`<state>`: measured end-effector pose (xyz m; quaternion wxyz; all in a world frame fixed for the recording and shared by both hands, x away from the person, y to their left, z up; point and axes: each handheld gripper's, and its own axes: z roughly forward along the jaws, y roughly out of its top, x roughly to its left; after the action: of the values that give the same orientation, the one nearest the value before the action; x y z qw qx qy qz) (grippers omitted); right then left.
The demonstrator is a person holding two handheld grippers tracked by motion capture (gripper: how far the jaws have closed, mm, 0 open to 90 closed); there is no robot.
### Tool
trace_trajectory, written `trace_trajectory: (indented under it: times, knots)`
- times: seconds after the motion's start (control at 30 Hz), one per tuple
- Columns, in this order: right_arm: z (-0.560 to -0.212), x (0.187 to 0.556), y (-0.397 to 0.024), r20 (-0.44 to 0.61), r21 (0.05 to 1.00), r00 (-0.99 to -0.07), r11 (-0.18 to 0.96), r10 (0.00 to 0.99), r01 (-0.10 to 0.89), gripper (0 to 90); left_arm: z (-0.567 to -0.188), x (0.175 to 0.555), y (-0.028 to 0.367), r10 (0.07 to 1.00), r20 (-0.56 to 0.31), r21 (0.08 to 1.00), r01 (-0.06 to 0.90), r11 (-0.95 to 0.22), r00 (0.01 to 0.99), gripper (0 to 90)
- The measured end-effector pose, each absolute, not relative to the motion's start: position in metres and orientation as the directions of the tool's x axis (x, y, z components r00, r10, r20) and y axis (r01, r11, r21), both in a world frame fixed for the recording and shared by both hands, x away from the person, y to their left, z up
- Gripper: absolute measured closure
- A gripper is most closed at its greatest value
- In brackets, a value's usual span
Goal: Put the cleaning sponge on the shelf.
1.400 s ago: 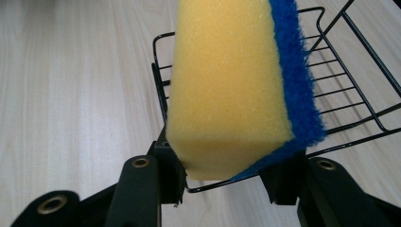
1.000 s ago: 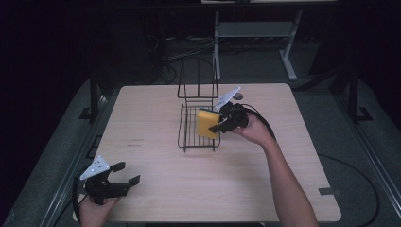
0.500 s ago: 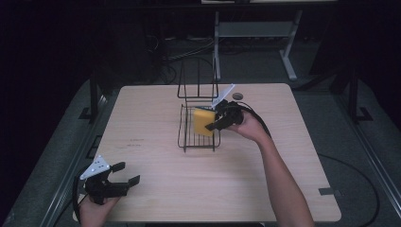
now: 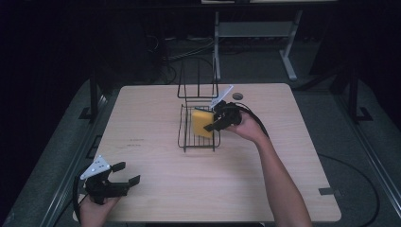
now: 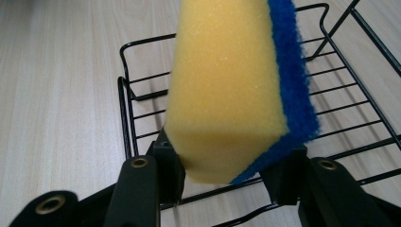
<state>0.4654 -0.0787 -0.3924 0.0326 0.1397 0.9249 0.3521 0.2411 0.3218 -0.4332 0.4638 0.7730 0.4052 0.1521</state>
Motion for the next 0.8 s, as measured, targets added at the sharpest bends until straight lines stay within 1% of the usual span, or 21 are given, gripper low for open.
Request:
trace_trajectory:
  times: [0.13, 0.8]
  knots:
    - [-0.3929, 0.4652, -0.0786, 0.036, 0.658, -0.960, 0.716, 0.278, 0.232, 54.6, -0.4333, 0.2416, 0.3215, 0.767, -0.140, 0.841, 0.484, -0.242, 0.626, 14.6]
    - [-0.3933, 0.4641, -0.0814, 0.038, 0.642, -0.952, 0.723, 0.303, 0.256, 42.2, -0.4329, 0.2423, 0.3206, 0.766, -0.138, 0.841, 0.483, -0.245, 0.628, 14.7]
